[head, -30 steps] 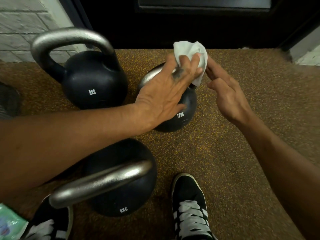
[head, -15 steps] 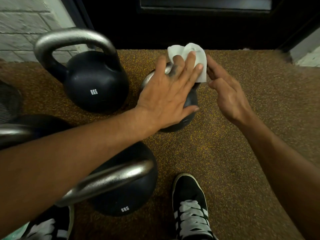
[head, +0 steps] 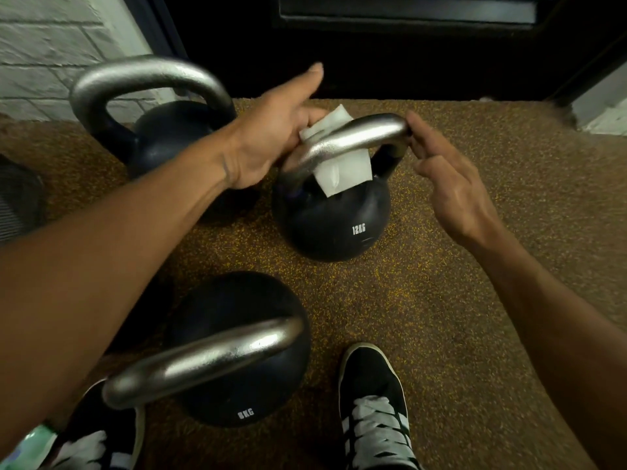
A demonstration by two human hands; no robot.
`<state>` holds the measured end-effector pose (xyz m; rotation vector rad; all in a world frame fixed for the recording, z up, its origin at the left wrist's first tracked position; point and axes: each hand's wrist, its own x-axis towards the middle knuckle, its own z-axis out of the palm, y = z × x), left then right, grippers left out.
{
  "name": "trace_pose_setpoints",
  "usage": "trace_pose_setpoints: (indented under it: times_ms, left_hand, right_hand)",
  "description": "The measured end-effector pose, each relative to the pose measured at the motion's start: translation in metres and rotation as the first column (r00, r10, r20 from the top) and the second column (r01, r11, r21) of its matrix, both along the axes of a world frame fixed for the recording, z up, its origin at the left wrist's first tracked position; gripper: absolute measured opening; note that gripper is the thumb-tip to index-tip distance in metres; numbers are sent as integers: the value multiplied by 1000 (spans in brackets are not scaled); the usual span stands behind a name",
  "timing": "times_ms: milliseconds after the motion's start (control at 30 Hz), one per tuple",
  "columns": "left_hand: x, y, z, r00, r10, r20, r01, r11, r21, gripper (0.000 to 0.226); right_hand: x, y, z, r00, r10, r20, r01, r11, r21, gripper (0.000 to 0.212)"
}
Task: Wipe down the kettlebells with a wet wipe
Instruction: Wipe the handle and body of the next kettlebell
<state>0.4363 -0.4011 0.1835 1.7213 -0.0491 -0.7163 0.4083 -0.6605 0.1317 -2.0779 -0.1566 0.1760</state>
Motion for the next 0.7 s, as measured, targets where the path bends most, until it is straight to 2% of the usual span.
trace_pose_setpoints:
  times_ms: [67,133,200,233,267,300,333,367,400,433,533,633,700]
  left_hand:
    - [8,5,-5,987,-66,-145,52,994,-99,100]
    - [16,6,-8,971,-78,-226,44,987,-152,106]
    - [21,3,-6,963,-80,-258,36,985,-170,109]
    - [21,2,-6,961,-88,-263,42,983,-177,110]
    - [22,2,-6,959,-93,-269,43,982,-186,111]
    - [22,2,-5,959,-93,-268,43,982,-185,112]
    - [21,2,-6,958,-90,-271,39,981,-189,113]
    - [20,2,-5,960,-84,-267,35,982,-184,113]
    - [19,2,-5,963,-85,-256,40,984,-174,114]
    - [18,1,-5,968,-93,-235,58,987,-151,115]
    - [18,1,-2,978,-136,-160,126,989,-74,115]
    - [16,4,2,984,-163,-75,163,987,1,113]
    - [10,8,10,990,-137,-19,137,990,24,107]
  right_hand:
    - [0,-1,2,1000,2,-4,-2,1000,-7,71]
    - [-3,3,6,1000,-14,9,14,1000,-17,68]
    - [-13,13,9,983,-157,100,155,988,28,58]
    - [-21,19,8,948,-299,110,285,950,127,50]
    - [-29,25,8,898,-440,28,416,868,272,42]
    - [-37,34,9,849,-499,-170,520,737,432,37]
    - [-43,44,10,802,-438,-407,598,594,539,35]
    - [-49,53,10,744,-299,-598,657,493,571,37]
    - [-52,60,12,694,-153,-704,679,463,569,43]
    - [-54,68,16,671,-36,-740,667,466,582,49]
    - [-53,86,24,702,198,-684,592,372,715,66]
    - [-48,91,32,742,288,-605,545,266,795,79]
    - [-48,91,35,766,309,-564,497,272,824,87]
